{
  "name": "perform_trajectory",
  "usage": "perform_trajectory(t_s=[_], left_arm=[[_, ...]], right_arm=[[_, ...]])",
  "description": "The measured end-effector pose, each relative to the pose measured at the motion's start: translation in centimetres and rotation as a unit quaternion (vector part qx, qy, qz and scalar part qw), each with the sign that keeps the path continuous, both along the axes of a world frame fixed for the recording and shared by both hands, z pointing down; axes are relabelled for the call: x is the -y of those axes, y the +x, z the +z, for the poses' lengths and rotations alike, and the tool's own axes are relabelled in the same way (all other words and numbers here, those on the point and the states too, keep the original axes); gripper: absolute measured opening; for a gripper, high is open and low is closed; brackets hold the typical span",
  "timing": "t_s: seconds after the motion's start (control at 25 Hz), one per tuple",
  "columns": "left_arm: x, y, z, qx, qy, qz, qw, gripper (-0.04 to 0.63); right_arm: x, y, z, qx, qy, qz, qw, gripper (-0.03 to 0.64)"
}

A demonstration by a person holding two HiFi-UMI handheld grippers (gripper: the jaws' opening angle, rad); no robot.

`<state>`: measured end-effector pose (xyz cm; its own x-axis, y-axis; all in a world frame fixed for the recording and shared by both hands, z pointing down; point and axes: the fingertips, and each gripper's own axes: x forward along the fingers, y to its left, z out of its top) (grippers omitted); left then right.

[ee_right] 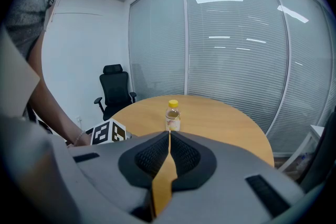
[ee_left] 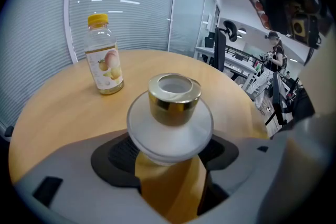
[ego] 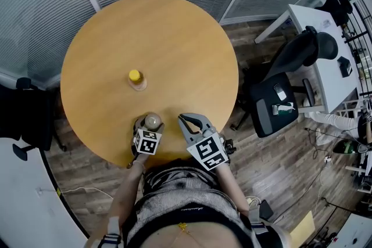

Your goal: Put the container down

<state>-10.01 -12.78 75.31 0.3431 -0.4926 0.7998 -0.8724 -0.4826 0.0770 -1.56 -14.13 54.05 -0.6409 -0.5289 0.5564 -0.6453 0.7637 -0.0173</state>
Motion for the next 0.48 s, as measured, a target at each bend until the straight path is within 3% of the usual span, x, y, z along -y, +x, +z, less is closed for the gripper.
perform_trajectory(t_s=[0.48], left_arm=[[-0.12,0.15,0.14,0.014,0.012,0.013,0.9997,0.339]], right_arm=[[-0.09,0.08,-0.12,0.003,0.002,-0.002,1.0,0.021]])
